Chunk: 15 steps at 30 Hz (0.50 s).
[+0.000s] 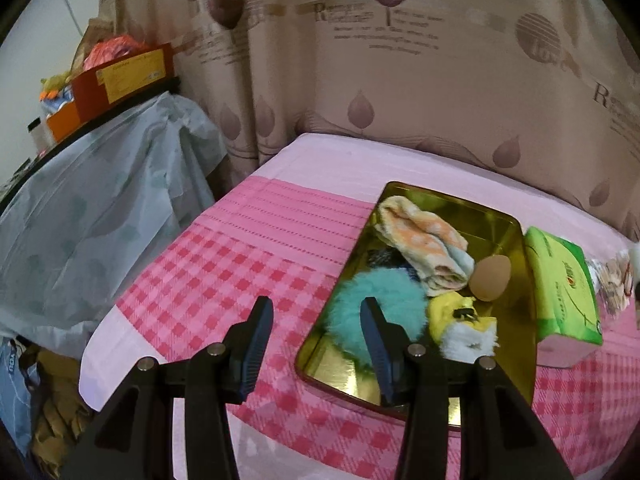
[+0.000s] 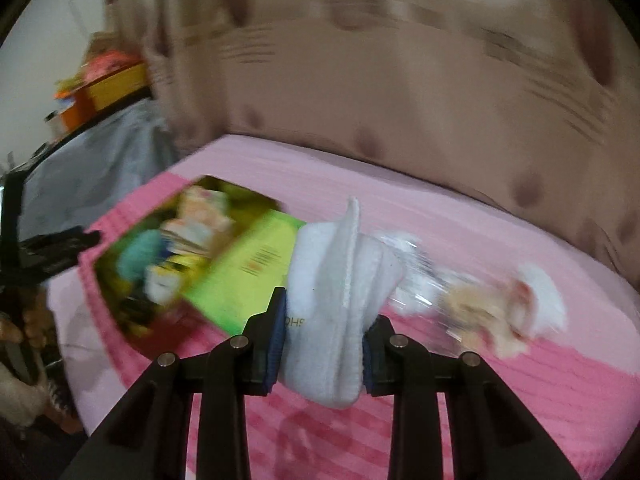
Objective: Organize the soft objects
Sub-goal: 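Carry the white cloth into the gold tin and open the right tool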
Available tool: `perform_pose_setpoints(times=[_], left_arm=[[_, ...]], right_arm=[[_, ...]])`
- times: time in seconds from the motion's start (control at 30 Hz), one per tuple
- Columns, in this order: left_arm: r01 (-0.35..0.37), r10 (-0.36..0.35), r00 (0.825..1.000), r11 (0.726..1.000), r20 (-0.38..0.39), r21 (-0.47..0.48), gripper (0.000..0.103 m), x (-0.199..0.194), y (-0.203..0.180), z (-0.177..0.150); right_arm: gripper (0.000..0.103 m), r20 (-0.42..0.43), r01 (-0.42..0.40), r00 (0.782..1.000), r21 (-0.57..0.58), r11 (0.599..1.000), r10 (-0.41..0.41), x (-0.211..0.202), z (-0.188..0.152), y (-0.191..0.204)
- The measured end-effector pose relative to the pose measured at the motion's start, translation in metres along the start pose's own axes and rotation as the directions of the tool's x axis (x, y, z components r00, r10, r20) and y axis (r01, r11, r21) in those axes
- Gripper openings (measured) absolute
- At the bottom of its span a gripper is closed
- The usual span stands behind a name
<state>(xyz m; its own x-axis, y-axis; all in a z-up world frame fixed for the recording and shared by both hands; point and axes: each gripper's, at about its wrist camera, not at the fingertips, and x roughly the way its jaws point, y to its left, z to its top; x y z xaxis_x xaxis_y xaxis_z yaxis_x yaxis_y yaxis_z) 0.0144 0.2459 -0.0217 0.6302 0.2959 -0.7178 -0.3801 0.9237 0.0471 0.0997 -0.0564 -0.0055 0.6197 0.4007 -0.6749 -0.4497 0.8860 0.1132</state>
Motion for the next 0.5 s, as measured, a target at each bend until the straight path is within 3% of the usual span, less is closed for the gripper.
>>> perform_pose_setpoints(times=[0.23,0.5], left_arm=[[-0.012,0.012,1.0,0.999,-0.011,-0.035,0.046,0.004,0.011,0.0],[-0.027,0.026,0.999,0.998,-0.02,-0.059,0.046,0.009,0.018,0.0]], right_arm=[[0.028,-0.047,-0.128,0.991,-0.121,0.984,0.124,0.044,0.026,0.084],[0.028,-0.126,-0.166,0.981,-0.167,0.972,0.146,0.092,0.035,0.124]])
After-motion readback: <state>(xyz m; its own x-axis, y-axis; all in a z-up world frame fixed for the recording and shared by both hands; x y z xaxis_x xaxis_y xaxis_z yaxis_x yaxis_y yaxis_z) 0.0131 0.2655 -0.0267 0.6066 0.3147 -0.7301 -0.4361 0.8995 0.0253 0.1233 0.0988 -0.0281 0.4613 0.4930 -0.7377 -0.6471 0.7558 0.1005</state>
